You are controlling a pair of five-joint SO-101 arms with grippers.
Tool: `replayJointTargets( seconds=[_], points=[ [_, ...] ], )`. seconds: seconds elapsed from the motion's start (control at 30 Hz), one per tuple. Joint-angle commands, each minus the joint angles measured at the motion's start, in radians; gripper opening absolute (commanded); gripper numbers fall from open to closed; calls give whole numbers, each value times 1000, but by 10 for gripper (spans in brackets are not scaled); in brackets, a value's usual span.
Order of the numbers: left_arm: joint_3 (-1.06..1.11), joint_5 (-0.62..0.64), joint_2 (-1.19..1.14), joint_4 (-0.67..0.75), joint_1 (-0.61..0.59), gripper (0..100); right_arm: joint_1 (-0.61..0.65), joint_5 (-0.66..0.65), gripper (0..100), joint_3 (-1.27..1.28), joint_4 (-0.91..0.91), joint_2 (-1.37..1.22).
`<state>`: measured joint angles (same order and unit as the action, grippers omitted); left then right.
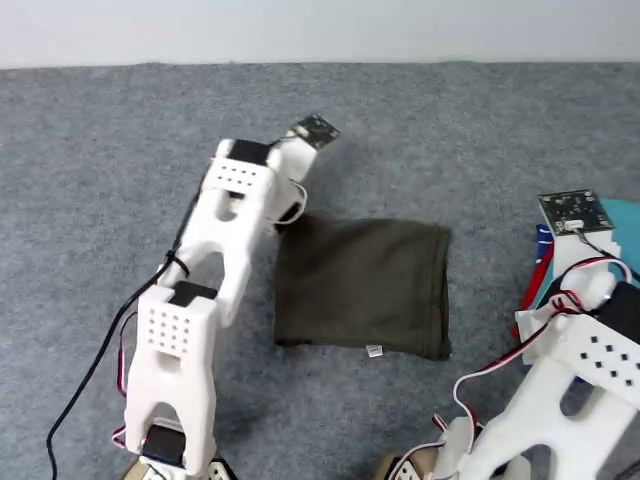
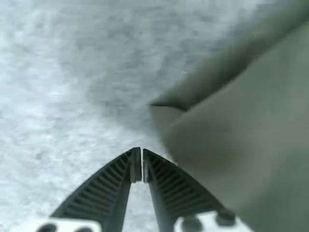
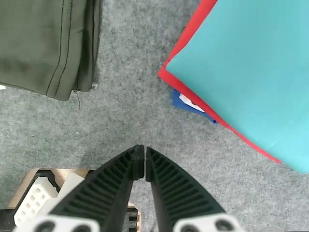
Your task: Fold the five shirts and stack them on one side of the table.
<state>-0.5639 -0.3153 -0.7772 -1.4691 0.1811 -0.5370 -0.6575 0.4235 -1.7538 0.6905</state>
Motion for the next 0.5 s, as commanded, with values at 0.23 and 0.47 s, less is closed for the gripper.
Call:
replayJointTargets(
  seconds=[0.23,0.47],
  points=[
    [-412,-5,-21,-285,98,14,8,-2,15,-8,-2,12],
    [-395,-2,-55,-282,230,14,5,0,15,-8,19,12]
  ],
)
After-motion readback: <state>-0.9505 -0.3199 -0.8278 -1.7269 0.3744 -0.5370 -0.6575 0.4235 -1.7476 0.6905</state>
